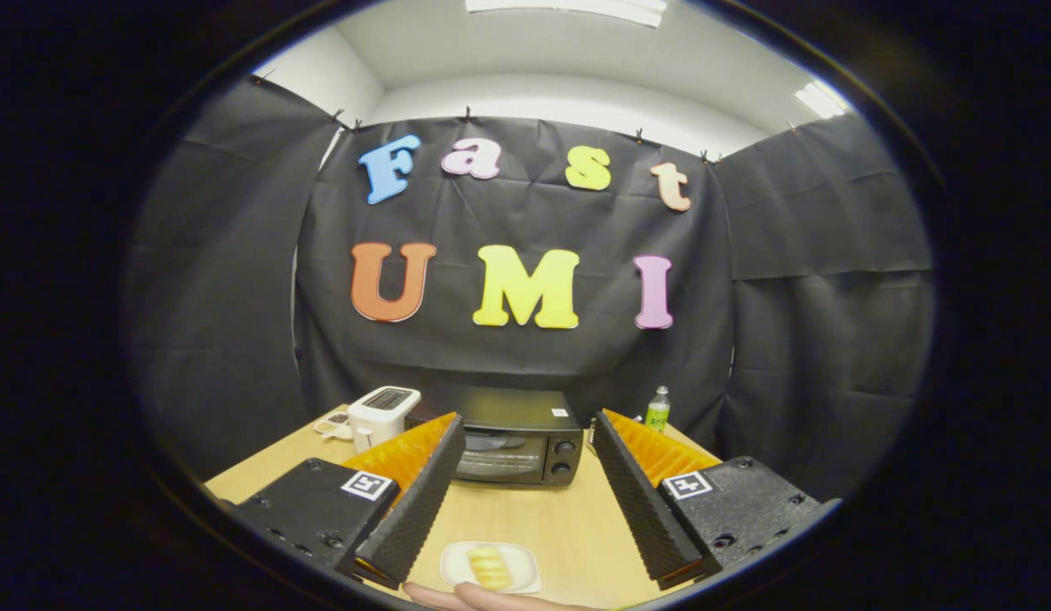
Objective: Open the toaster oven, put the food inside, and close the toaster oven door.
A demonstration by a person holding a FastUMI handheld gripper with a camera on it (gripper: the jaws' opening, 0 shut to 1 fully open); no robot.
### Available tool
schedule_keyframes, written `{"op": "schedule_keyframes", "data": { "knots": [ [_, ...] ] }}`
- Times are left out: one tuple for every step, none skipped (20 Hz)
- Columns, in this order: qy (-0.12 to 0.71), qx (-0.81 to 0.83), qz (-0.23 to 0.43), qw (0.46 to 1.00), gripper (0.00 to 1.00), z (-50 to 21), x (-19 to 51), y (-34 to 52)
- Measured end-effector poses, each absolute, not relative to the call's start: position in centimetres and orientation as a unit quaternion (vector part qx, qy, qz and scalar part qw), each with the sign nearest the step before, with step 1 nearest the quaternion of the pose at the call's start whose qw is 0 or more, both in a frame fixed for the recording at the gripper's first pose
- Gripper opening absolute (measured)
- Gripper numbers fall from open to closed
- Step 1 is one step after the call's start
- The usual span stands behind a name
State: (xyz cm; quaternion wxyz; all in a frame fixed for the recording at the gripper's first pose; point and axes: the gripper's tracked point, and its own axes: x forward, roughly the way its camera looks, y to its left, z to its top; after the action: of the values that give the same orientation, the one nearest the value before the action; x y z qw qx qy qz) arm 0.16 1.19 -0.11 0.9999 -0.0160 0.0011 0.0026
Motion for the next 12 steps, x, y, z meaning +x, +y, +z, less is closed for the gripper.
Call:
{"op": "schedule_keyframes", "data": {
  "knots": [
    [-0.005, -0.014, 0.004, 1.0, 1.0, 0.3, 0.3, 1.4],
    [-0.01, -0.008, 0.005, 1.0, 1.0, 0.6, 0.3, 1.6],
    [-0.014, -0.004, 0.007, 1.0, 1.0, 0.6, 0.5, 1.9],
    [-0.017, -0.002, 0.011, 1.0, 1.0, 0.8, 0.7, 2.3],
    [-0.02, -0.001, 0.015, 1.0, 1.0, 0.7, 1.2, 2.6],
    [-0.02, -0.001, 0.017, 1.0, 1.0, 0.6, 1.7, 2.8],
    [-0.019, -0.002, 0.017, 1.0, 1.0, 0.4, 2.2, 3.0],
    [-0.018, -0.004, 0.017, 1.0, 1.0, 0.2, 2.8, 3.2],
    [-0.014, -0.006, 0.015, 1.0, 1.0, -0.2, 3.5, 3.2],
    [-0.012, -0.006, 0.014, 1.0, 1.0, -0.6, 4.4, 3.3],
    [-0.008, -0.006, 0.014, 1.0, 1.0, -1.0, 5.3, 3.3],
    [-0.001, -0.006, 0.013, 1.0, 1.0, -1.5, 6.3, 3.3]
  ]
}}
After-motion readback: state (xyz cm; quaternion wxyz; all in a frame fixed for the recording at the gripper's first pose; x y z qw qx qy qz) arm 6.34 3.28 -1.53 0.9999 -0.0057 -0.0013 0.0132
